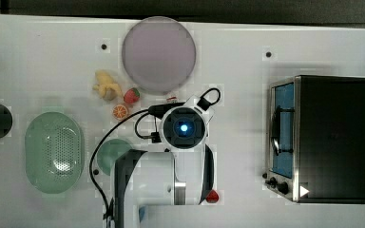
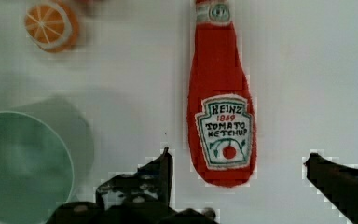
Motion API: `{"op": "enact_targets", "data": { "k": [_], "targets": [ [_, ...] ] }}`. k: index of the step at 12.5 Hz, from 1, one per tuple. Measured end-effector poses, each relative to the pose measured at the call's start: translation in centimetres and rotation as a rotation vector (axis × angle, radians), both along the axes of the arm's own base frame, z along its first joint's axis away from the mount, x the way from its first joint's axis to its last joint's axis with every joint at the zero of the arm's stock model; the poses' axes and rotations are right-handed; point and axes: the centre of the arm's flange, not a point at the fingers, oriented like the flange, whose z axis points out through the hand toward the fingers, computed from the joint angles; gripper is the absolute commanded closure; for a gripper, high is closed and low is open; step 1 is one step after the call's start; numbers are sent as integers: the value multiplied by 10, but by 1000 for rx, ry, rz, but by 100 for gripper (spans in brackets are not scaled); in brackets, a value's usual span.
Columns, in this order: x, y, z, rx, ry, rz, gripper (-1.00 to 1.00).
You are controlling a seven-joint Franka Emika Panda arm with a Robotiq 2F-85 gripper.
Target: Pick Ketchup from the table and place it in strainer.
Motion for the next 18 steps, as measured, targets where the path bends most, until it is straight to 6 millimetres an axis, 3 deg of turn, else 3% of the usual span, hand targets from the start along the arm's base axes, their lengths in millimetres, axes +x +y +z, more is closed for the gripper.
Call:
{"op": "enact_targets", "data": {
  "k": [3, 12, 13, 16, 18],
  "targets": [
    [4, -4, -40, 2, 3, 11, -100],
    [-12, 0, -152, 33, 27, 18, -100],
    [-12, 1, -159, 37, 19, 15, -92],
    [-17, 5, -172, 42, 26, 22, -21],
    [-14, 5, -167, 40, 15, 23, -20]
  ]
}}
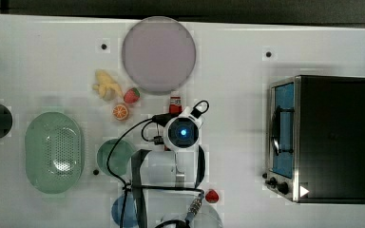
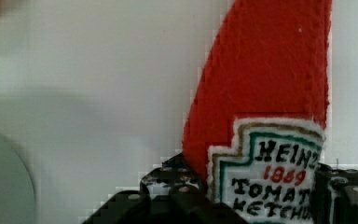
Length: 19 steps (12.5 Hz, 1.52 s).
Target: Pick Ketchup from the table and place it in strainer.
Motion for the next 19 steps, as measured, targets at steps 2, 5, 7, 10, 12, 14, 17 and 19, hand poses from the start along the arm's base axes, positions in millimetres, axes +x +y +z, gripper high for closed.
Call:
{"op": "enact_targets", "data": {
  "k": [2, 5, 7, 10, 12, 14, 17, 19],
  "targets": [
    [3, -1, 8, -3, -7, 6, -20],
    [6, -3, 38, -12, 13, 6, -20],
    [3, -5, 75, -27, 60, 11, -20],
    [-3, -6, 165, -54, 74, 12, -20],
    [0, 3, 231, -81, 23, 15, -20],
    [4, 25, 280, -96, -54, 25, -20],
    [4, 76, 302, -105, -99, 4, -20],
    [-4, 124, 287, -113, -69, -16, -20]
  ]
}}
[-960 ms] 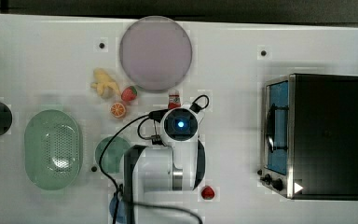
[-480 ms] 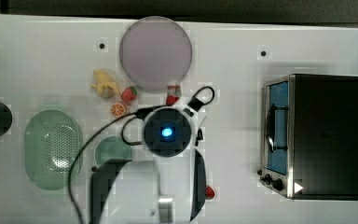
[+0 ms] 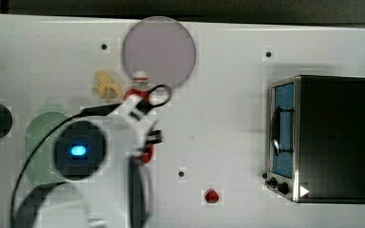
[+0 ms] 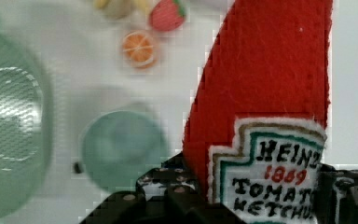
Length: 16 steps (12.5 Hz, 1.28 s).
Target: Pick Ketchup from the table and place it in strainer.
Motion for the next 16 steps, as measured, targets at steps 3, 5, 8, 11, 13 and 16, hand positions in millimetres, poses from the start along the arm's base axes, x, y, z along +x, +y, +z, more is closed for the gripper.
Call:
{"op": "enact_targets", "data": {
  "k": [3, 5, 8, 11, 13, 16],
  "targets": [
    [-18, 76, -34, -2, 62, -22, -20],
    [-30, 121, -52, 12, 73, -20, -20],
    [-43, 183, -78, 101, 51, -17, -20],
    [-63, 221, -111, 154, 92, -85, -20],
    [-69, 236, -125, 183, 113, -136, -20],
    [-73, 249, -156, 228, 139, -190, -26]
  ]
}}
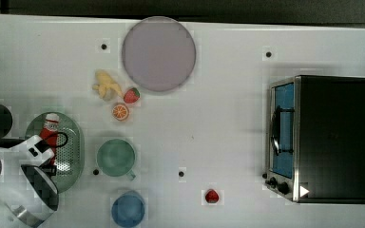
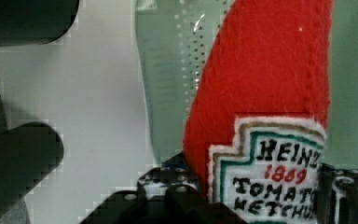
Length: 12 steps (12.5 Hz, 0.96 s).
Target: Pick Ketchup from the table and place it in strainer.
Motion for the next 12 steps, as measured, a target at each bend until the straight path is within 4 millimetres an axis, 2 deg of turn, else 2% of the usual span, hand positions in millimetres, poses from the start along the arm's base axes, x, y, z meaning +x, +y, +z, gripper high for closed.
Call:
{"op": "enact_targets", "data": {
  "k": [3, 4, 6, 8, 10, 12],
  "targets": [
    [4, -3, -30, 9, 33, -22, -88],
    [6, -7, -37, -1, 37, -14, -100],
    [11, -14, -39, -7, 27, -23, -100],
    [17, -16, -32, -3, 4, -36, -100],
    [20, -17, -12, -8, -34, -34, -100],
    [29, -29, 18, -52, -64, -48, -100]
  ]
}}
